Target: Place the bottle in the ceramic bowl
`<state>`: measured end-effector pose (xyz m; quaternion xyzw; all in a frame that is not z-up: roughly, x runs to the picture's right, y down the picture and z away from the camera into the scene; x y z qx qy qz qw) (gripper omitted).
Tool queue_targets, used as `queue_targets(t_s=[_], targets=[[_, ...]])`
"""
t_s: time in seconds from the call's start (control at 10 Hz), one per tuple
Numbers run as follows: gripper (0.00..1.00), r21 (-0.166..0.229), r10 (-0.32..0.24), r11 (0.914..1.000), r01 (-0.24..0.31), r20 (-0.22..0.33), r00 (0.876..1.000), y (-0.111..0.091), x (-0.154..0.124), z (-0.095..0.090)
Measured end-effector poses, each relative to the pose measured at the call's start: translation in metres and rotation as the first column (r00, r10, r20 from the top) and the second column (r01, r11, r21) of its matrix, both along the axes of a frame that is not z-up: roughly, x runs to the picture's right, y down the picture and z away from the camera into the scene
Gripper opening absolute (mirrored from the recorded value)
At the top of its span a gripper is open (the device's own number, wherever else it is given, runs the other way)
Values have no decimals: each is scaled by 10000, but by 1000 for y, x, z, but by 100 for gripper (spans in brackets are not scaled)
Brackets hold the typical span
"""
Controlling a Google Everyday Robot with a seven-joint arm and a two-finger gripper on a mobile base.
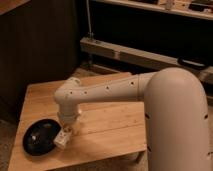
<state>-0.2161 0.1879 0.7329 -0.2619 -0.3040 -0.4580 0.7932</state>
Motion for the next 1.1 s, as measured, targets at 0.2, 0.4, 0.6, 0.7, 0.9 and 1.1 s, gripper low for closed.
queue_targets(t_s=[0.2,0.4,0.6,0.7,0.9,1.1], targets=[[0,196,-254,9995,250,199,9995,0,-18,-5],[0,398,-453,9982,444,221,9987,-6,-32,3],[0,635,-543,9965,537,68,9985,-17,-38,25],[1,725,-585,9957,582,25,9983,-21,-44,34],[18,860,-650,9941,656,-104,9978,-26,-55,46],[36,1031,-771,9916,785,-170,9969,-26,-63,43]])
